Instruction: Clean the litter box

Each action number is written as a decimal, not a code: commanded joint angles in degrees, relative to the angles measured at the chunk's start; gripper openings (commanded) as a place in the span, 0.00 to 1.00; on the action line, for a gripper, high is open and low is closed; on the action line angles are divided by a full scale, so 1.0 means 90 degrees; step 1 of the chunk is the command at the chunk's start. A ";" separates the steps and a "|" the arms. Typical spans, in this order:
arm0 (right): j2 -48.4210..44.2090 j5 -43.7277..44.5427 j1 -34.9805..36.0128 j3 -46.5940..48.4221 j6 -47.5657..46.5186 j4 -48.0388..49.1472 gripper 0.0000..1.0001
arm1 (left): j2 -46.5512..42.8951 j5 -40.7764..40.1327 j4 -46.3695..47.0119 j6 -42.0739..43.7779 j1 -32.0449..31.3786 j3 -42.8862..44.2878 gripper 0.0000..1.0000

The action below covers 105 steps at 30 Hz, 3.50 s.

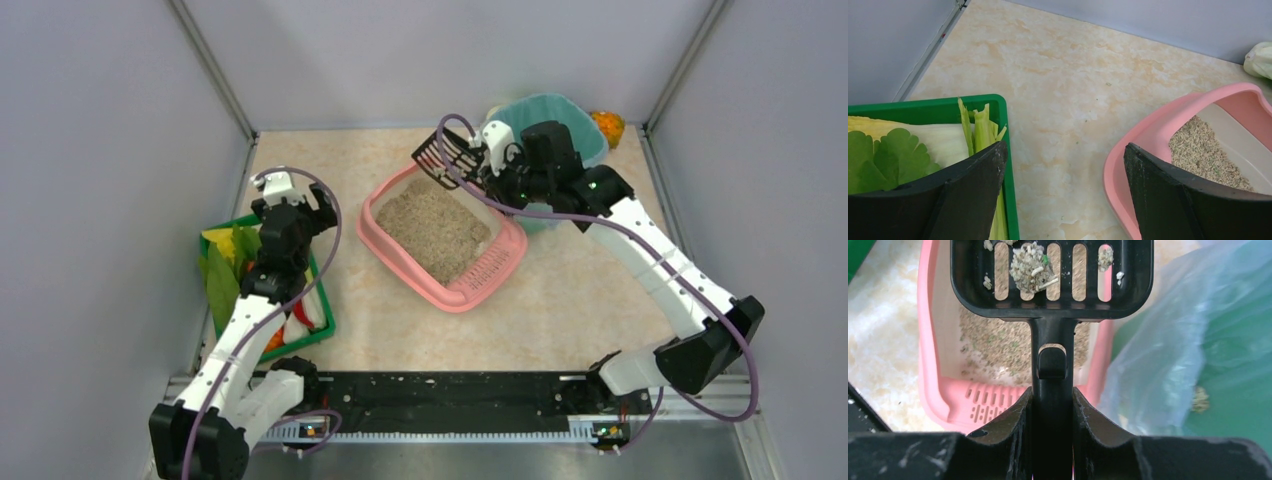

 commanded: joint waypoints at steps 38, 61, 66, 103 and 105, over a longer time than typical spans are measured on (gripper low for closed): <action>-0.0033 0.6932 -0.0687 0.0073 -0.5170 0.1321 0.00 | -0.0527 -0.0595 0.1584 0.0534 -0.0544 -0.0801 0.93; 0.0151 0.6854 -0.0223 -0.1103 -0.8260 0.2836 0.00 | -0.0597 -0.0856 0.1744 0.0686 -0.0574 -0.0879 0.94; 0.0031 0.6766 -0.0365 -0.1236 -0.8219 0.2437 0.00 | -0.0626 -0.0884 0.1757 0.0704 -0.0594 -0.0891 0.94; -0.0447 0.5653 -0.0942 0.0006 -0.5028 0.0591 0.00 | -0.0734 -0.0891 0.1752 0.0618 -0.0662 -0.0896 0.94; -0.0445 0.5456 -0.0991 0.0071 -0.4674 0.0356 0.00 | -0.0747 -0.0882 0.1757 0.0598 -0.0659 -0.0898 0.94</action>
